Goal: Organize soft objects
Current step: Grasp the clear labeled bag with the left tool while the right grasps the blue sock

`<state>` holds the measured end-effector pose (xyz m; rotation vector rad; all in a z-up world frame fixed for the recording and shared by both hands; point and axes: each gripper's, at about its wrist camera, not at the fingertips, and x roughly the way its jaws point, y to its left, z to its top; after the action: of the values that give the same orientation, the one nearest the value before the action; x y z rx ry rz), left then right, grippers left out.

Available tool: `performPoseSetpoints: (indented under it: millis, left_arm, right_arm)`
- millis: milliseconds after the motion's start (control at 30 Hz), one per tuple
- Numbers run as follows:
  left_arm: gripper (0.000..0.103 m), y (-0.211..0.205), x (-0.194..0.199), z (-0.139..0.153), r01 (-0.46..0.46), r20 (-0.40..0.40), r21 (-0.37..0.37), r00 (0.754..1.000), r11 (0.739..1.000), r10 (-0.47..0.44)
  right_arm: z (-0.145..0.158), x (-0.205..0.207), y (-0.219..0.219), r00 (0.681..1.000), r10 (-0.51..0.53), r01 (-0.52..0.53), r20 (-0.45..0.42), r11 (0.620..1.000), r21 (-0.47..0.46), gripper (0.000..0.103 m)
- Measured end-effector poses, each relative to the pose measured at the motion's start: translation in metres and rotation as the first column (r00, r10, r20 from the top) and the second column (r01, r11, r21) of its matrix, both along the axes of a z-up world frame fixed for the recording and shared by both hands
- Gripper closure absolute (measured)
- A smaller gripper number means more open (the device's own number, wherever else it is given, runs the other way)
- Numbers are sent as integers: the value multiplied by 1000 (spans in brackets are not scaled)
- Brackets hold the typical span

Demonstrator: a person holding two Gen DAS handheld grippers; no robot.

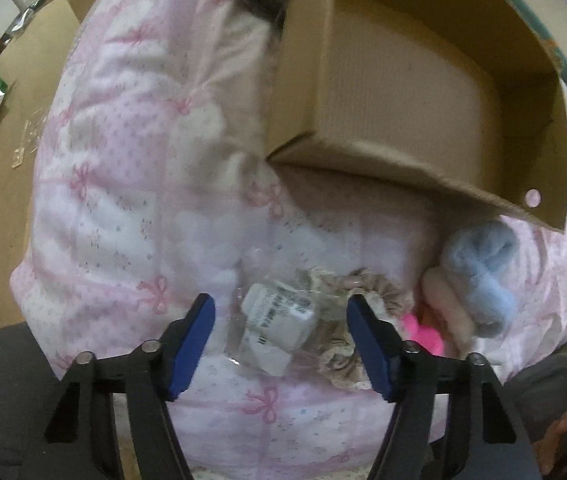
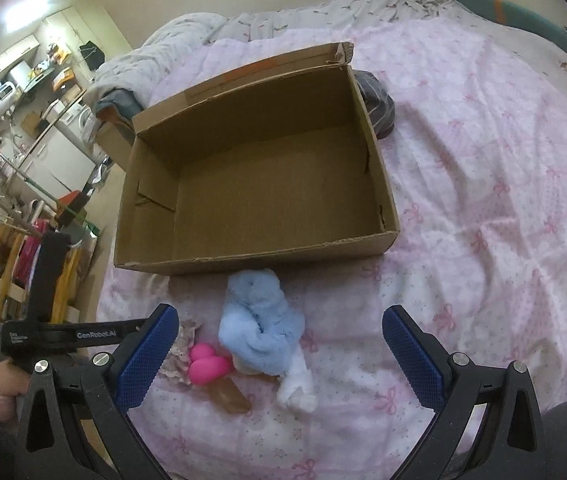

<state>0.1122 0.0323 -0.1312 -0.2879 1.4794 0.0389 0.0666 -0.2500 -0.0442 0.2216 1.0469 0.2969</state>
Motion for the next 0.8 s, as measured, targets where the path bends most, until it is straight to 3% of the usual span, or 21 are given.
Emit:
performPoseSetpoints:
  millis: [233,467,633,800]
  left_arm:
    - [43,25,-12,-11,-89,-37,-9,995,996,89]
    - [44,25,-16,-17,-91,-64,19,994,996,93]
    - [64,9,-12,-20,-24,-74,61,997,998,28]
    - [69,6,-18,-11,-23,-38,74,999,997,25]
  right_arm:
    - [-5,2,8,1000,22,-21,7,999,-35,0]
    - [-11,4,10,1000,29,-29,0,998,-51,0]
    - [-11,5,8,1000,28,-28,-2,999,-34,0]
    - [-14,12,-1,999,19,-17,-39,999,49,0]
